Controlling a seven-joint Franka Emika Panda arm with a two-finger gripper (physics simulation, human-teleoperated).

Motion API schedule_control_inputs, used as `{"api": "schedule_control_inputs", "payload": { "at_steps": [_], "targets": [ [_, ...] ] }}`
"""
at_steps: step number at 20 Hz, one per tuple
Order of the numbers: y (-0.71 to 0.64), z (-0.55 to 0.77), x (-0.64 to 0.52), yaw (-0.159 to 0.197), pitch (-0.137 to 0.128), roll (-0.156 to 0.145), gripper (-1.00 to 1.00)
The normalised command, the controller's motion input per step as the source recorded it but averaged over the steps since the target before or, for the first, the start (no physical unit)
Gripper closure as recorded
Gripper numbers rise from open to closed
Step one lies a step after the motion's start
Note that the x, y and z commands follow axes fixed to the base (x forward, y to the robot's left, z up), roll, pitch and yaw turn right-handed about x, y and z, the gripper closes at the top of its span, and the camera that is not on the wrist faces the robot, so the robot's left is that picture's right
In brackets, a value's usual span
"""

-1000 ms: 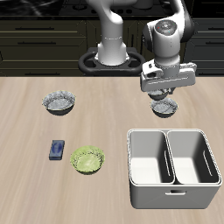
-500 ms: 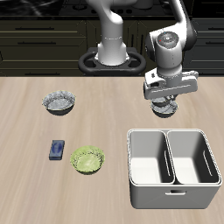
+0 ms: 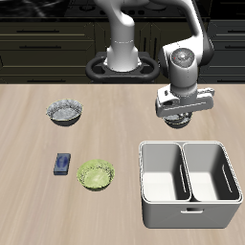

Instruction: Stack the smallest bowl on the middle-sized black bowl

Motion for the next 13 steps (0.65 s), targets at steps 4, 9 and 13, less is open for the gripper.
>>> {"api": "schedule_control_inputs", "payload": {
  "at_steps": [4, 9, 13],
  "targets": [
    [-0.09, 0.04, -0.02, -0.017, 0.013, -0.008, -1.00],
    [-0.04, 0.16, -0.09, 0.009, -0.028, 0.016, -1.00],
    [-0.09, 0.29, -0.13, -0.009, -0.047, 0.018, -1.00]
  ]
}}
